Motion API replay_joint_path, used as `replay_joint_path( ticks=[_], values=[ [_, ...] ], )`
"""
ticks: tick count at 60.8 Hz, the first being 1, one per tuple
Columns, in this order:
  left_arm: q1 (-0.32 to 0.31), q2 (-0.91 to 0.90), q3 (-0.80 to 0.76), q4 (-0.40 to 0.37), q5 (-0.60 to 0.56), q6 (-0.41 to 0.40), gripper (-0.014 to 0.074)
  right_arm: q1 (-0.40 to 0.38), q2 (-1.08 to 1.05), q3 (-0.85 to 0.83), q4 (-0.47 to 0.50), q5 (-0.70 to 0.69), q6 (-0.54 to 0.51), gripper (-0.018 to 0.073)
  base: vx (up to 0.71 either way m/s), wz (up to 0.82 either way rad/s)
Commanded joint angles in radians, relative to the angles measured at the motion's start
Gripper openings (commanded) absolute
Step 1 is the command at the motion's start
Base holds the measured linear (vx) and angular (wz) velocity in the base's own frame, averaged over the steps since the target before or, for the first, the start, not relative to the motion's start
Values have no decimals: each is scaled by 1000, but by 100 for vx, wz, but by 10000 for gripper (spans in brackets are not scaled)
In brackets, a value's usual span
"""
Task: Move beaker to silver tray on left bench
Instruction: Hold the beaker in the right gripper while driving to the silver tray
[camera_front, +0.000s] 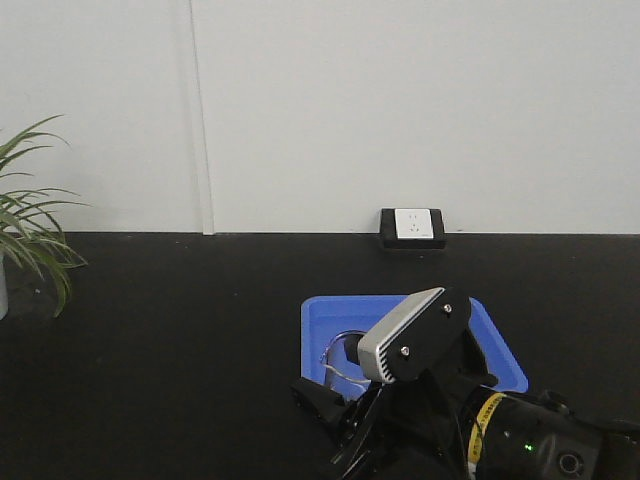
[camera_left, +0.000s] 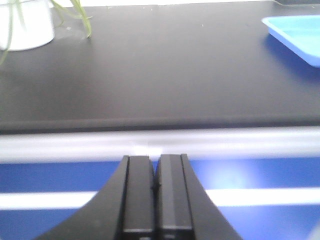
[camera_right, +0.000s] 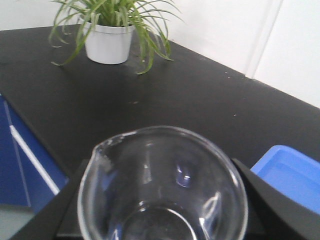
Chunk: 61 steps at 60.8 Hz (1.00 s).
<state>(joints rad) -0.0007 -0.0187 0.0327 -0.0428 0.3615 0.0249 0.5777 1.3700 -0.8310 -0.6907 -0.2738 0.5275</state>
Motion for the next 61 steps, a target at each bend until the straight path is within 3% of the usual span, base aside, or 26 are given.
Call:
replay_joint_path(
  ticks=[1,61],
  values=[
    [-3,-6,20,-8,-79,-1,1,-1,-31,-28,15,-67,2,-11,-39,3],
    [-3,-6,20,-8,-79,-1,1,-1,-31,-28,15,-67,2,-11,-38,3]
  ],
)
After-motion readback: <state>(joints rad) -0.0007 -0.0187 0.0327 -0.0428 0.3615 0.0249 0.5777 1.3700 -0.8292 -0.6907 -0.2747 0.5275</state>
